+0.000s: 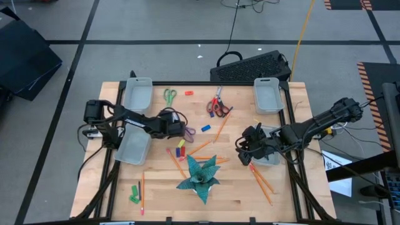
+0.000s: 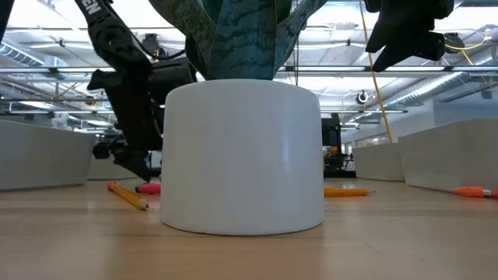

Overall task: Sort crayons/erasers/pens/pencils in bins
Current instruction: Put the blue crayon into the bottom right gray bin

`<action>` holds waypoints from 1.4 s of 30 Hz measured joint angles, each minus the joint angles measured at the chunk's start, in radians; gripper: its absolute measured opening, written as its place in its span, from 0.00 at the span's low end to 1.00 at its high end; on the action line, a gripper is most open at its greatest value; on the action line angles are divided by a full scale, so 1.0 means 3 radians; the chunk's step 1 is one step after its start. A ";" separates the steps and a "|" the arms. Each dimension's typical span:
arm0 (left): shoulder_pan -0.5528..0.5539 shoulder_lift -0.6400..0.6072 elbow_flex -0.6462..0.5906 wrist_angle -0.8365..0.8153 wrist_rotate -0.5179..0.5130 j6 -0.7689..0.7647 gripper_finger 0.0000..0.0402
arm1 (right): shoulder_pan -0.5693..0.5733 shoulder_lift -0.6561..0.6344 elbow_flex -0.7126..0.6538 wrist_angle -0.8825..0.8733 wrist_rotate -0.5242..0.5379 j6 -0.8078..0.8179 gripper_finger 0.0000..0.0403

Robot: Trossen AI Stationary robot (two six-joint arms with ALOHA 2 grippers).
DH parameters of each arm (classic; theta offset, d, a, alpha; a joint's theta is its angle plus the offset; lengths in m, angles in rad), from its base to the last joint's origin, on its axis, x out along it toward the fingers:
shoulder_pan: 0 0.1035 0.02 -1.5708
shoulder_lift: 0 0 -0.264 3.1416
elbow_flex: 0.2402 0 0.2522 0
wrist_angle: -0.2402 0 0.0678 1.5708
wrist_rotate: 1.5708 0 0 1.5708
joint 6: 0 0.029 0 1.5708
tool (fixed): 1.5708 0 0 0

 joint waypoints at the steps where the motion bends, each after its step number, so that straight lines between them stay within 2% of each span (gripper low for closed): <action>1: 0.0004 0.0012 -0.0018 0.0065 -0.0001 0.0003 0.59 | 0.0000 0.0000 0.0000 0.0000 0.0000 0.0000 0.41; 6: 0.0006 0.0054 -0.0020 0.0153 -0.0047 0.0025 0.54 | 0.0001 0.0000 0.0000 0.0023 0.0001 0.0000 0.41; 15: -0.0003 0.0075 -0.0018 0.0230 -0.0011 0.0011 0.23 | 0.0001 0.0000 0.0000 0.0039 0.0000 -0.0001 0.41; 22: -0.0121 0.0076 -0.0015 0.0247 0.0053 0.0016 0.07 | 0.0001 0.0000 0.0000 0.0039 0.0000 -0.0001 0.41; 28: -0.0251 0.0052 -0.0008 0.0193 0.0158 -0.0011 0.06 | 0.0001 0.0000 0.0000 0.0039 -0.0002 -0.0019 0.41; 34: -0.0347 -0.0052 -0.0014 0.0133 0.0320 0.0179 0.05 | 0.0049 0.0003 0.0000 0.0169 -0.0056 -0.0523 0.40; 37: -0.0415 -0.0258 -0.0026 0.0076 0.0529 0.0296 0.04 | 0.0118 0.0003 -0.0001 0.0400 0.0015 -0.0783 0.40; 42: -0.0517 -0.0746 -0.0027 0.0028 0.0404 0.0585 0.06 | 0.0316 0.0065 -0.0206 0.1218 0.0104 -0.1530 0.40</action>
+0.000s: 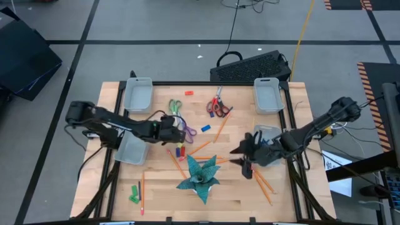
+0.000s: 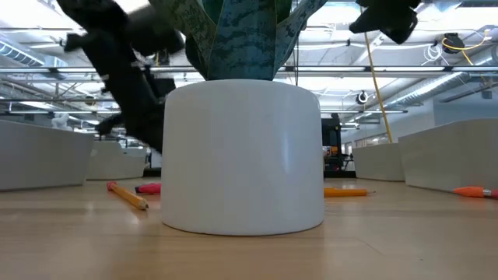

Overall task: Sort crayons/erasers/pens/pencils in bins
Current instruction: Put the blue crayon into the bottom right gray bin

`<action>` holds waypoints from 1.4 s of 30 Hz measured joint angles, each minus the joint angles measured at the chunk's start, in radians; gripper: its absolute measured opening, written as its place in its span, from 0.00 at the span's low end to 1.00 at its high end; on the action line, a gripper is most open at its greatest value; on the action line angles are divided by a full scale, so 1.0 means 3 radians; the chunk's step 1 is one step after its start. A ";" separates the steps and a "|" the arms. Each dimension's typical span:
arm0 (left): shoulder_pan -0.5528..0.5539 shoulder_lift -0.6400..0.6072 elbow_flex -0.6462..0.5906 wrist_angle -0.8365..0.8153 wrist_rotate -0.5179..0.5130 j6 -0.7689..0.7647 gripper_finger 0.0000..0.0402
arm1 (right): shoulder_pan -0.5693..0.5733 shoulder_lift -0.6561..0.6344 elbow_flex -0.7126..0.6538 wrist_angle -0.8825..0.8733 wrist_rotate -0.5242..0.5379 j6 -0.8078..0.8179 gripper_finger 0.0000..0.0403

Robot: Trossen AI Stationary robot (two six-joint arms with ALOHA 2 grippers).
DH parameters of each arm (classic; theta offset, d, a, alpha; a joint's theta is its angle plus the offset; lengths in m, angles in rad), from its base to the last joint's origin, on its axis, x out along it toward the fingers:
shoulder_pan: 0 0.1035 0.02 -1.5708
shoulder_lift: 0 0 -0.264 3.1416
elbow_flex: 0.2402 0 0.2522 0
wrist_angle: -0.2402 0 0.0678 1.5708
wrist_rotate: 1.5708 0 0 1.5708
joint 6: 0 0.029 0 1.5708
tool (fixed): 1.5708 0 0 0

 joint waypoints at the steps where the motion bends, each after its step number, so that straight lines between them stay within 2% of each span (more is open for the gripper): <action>1: -0.0016 -0.0103 0.0001 0.0020 -0.0056 0.0071 0.06 | 0.0036 0.0025 -0.0087 0.0201 0.0038 -0.0141 0.40; 3: -0.0052 -0.0322 0.0004 0.0032 -0.0134 0.0269 0.06 | 0.0065 0.0091 -0.0267 0.0642 0.0171 -0.0372 0.40; 5: -0.0100 -0.0508 0.0002 0.0207 -0.0236 0.0566 0.06 | 0.0065 0.0147 -0.0469 0.1119 0.0450 -0.0635 0.40; 8: -0.0161 -0.0703 0.0004 0.0746 -0.0302 0.1183 0.06 | -0.0009 0.0275 -0.0758 0.2088 0.0884 -0.1248 0.40; 10: -0.0203 -0.0726 0.0012 0.1328 -0.0238 0.1718 0.06 | -0.0085 0.0349 -0.0953 0.2871 0.1039 -0.1685 0.40; 13: -0.0299 -0.0693 0.0006 0.2065 0.0039 0.2552 0.06 | -0.0225 0.0463 -0.1148 0.3965 0.0928 -0.2203 0.40; 15: -0.0353 -0.0643 0.0014 0.2453 0.0260 0.2901 0.06 | -0.0292 0.0512 -0.1203 0.4340 0.0732 -0.2416 0.41; 19: -0.0399 -0.0637 0.0008 0.2846 0.0585 0.3325 0.06 | -0.0380 0.0596 -0.1204 0.4658 0.0329 -0.2591 0.46; 23: -0.0438 -0.0615 0.0008 0.3039 0.0837 0.3493 0.06 | -0.0486 0.0725 -0.1169 0.4931 0.0093 -0.2599 0.50; 29: -0.0489 -0.0333 0.0012 0.3450 0.1218 0.3689 0.06 | -0.0586 0.1104 -0.0764 0.4975 0.0056 -0.2653 0.50; 36: -0.0507 -0.0197 0.0011 0.3504 0.1265 0.3691 0.06 | -0.0590 0.1198 -0.0552 0.4887 -0.0182 -0.2559 0.47; 42: -0.0538 -0.0200 0.0011 0.3586 0.1275 0.3703 0.06 | -0.0590 0.1190 -0.0553 0.4700 -0.0191 -0.2363 0.39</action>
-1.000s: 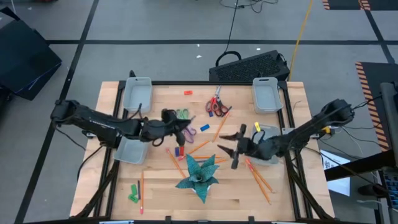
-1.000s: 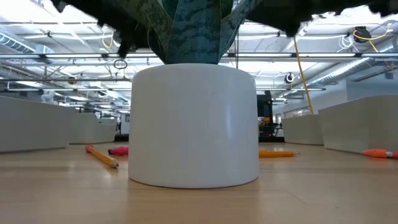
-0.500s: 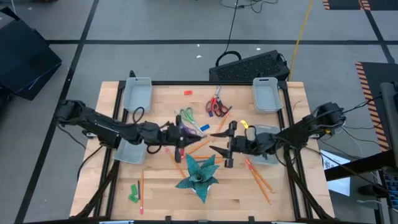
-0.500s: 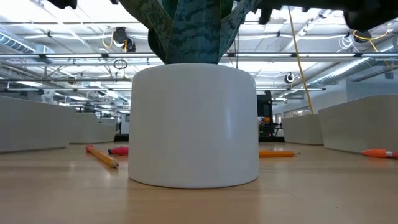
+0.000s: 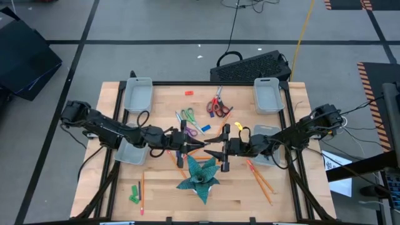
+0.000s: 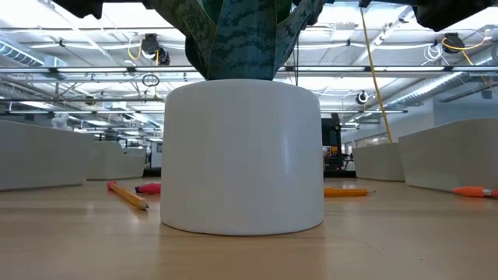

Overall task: Sort crayons/erasers/pens/pencils in bins
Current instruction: Put the blue crayon into the bottom right gray bin

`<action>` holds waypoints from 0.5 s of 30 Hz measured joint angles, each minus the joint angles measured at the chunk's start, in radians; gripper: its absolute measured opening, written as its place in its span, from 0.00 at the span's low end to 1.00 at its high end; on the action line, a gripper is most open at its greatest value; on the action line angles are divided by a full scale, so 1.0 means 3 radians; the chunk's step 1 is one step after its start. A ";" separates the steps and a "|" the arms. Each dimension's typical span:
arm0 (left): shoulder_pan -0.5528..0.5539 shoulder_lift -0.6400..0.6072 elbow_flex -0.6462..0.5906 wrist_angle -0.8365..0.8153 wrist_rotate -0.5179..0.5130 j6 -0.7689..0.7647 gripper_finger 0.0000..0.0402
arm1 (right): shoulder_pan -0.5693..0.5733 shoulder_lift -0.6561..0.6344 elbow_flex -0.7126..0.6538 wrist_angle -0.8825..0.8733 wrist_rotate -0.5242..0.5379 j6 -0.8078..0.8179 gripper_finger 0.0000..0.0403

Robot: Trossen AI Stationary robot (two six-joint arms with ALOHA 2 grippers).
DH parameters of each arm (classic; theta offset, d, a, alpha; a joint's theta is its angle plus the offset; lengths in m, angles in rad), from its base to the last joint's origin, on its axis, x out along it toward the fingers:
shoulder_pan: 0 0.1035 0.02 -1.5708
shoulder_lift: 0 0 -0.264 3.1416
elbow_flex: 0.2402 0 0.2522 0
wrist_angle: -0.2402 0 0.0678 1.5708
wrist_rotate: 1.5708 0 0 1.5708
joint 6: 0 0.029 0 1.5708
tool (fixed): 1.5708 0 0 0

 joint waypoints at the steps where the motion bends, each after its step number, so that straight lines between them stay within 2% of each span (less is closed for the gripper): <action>1: -0.0005 0.0000 0.0000 0.0036 -0.0001 0.0021 0.06 | 0.0000 0.0000 0.0000 -0.0001 0.0000 0.0015 0.38; 7: -0.0026 -0.0001 0.0001 0.0039 0.0006 0.0068 0.06 | -0.0013 -0.0003 0.0000 0.0105 -0.0175 -0.0010 0.29; 13: -0.0028 -0.0001 0.0001 0.0021 0.0019 0.0079 0.06 | -0.0015 -0.0003 0.0000 0.0121 -0.0163 -0.0028 0.06; 15: -0.0028 -0.0001 0.0001 0.0008 0.0021 0.0078 0.06 | -0.0015 -0.0003 0.0000 0.0112 -0.0161 -0.0047 0.05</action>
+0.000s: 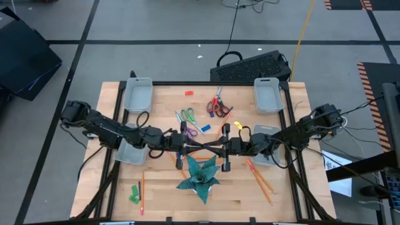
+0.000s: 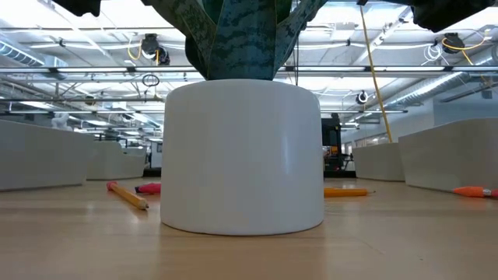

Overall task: Sort crayons/erasers/pens/pencils in bins
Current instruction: Put the blue crayon into the bottom right gray bin

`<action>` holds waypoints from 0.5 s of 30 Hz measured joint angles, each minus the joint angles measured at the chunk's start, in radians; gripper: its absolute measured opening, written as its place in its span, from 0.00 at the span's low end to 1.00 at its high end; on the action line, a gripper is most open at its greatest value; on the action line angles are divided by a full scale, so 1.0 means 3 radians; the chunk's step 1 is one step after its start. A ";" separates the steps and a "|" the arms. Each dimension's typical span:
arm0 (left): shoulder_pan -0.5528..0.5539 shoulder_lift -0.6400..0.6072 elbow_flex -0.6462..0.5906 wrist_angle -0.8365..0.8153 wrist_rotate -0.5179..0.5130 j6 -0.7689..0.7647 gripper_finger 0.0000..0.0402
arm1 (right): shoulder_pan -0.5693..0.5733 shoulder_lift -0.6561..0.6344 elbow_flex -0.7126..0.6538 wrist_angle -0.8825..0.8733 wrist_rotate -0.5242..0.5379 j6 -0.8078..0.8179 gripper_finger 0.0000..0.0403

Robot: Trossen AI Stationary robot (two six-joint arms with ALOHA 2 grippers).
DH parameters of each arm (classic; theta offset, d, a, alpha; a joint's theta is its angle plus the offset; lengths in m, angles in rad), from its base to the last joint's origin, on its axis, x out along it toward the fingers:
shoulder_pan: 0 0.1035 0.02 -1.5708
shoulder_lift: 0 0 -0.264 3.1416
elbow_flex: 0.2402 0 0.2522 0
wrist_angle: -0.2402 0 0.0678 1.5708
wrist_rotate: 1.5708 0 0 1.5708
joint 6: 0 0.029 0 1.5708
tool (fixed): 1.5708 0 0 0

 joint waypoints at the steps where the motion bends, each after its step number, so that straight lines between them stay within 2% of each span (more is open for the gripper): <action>1: 0.0000 -0.0001 0.0000 -0.0005 0.0000 0.0001 0.06 | 0.0000 0.0000 0.0000 -0.0003 0.0000 -0.0001 0.05; 5: 0.0000 -0.0002 0.0000 -0.0053 -0.0003 0.0049 0.09 | 0.0000 0.0000 0.0000 -0.0046 0.0001 0.0003 0.05; 10: -0.0053 -0.0025 0.0001 -0.0129 -0.0108 0.0125 0.24 | 0.0005 -0.0101 0.0000 -0.0241 -0.0015 0.0027 0.05; 13: -0.0127 -0.0108 0.0001 -0.0367 -0.0278 0.0141 0.35 | 0.0045 -0.0336 0.0018 -0.0846 0.0087 0.0064 0.05; 15: -0.0189 -0.0249 0.0005 -0.0662 -0.0394 0.0148 0.42 | 0.0105 -0.0587 0.0149 -0.1690 0.0380 0.0197 0.05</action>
